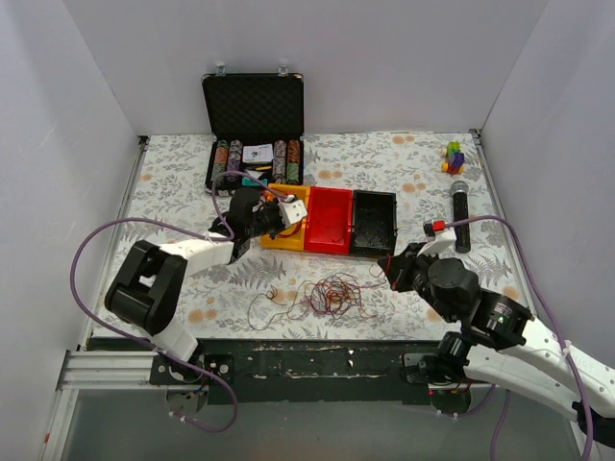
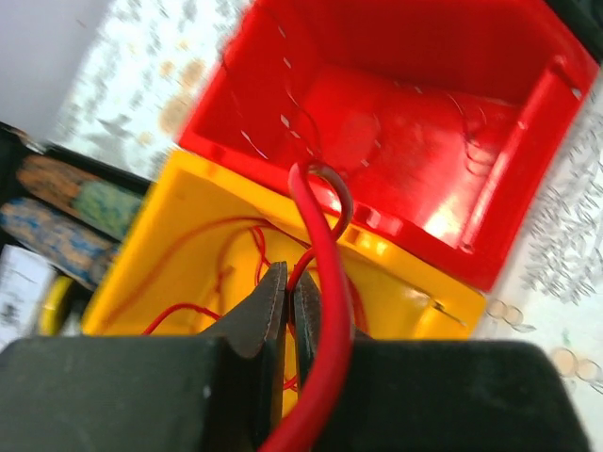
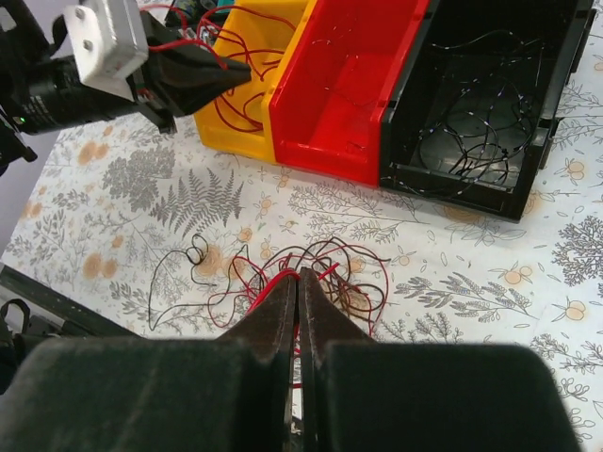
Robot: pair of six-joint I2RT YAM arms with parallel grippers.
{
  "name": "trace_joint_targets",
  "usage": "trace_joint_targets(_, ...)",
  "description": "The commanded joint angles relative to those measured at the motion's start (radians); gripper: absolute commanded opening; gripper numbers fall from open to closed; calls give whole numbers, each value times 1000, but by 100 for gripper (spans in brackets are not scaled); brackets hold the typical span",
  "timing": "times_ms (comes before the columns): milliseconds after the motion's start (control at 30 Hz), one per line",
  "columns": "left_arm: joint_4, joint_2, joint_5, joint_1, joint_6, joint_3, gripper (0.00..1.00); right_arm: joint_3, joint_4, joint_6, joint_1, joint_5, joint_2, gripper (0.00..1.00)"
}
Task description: Untangle the cables
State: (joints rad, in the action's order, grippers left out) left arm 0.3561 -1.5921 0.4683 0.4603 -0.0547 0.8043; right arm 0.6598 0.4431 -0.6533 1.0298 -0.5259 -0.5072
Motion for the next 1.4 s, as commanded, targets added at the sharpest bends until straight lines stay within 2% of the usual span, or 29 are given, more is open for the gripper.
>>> trace_joint_targets(0, -13, -17, 13, 3, 47, -34, 0, 53, -70, 60, 6, -25, -30, 1)
trace_joint_targets(67, -3, -22, 13, 3, 47, -50, 0, 54, -75, 67, 3, -28, -30, 1)
trace_joint_targets(100, 1, -25, 7, 1, 47, -50, 6, 55, -76, 69, 4, -29, -31, 1)
trace_joint_targets(167, -15, -28, 4, 3, 81, -31, 35, 63, -75, 73, 3, -28, -31, 1)
trace_joint_targets(200, -22, -26, 0, 3, 88, -19, 58, 66, -78, 75, 3, -25, -31, 1)
trace_joint_targets(233, -34, -20, -2, 3, 92, -5, 69, 69, -80, 80, 3, -20, -34, 1)
trace_joint_targets(333, -91, 7, -11, 3, 104, 33, 75, 86, -86, 92, 3, -8, -43, 1)
trace_joint_targets(633, -264, 231, 50, 15, 153, 26, 81, 144, -149, 145, 3, 43, -112, 1)
trace_joint_targets(833, -439, 420, 119, 23, 211, 27, 79, 211, -184, 170, 0, 82, -192, 1)
trace_joint_targets(1000, -457, 567, 199, 31, 282, 39, 79, 248, -250, 196, -5, 162, -252, 1)
trace_joint_targets(1133, -463, 560, 201, 40, 328, 82, 78, 285, -267, 204, -8, 191, -300, 1)
trace_joint_targets(1267, -442, 496, 149, 40, 279, 76, 74, 296, -277, 198, -10, 205, -304, 1)
trace_joint_targets(1367, -408, 393, 124, 37, 262, 110, 64, 282, -271, 187, -8, 198, -287, 1)
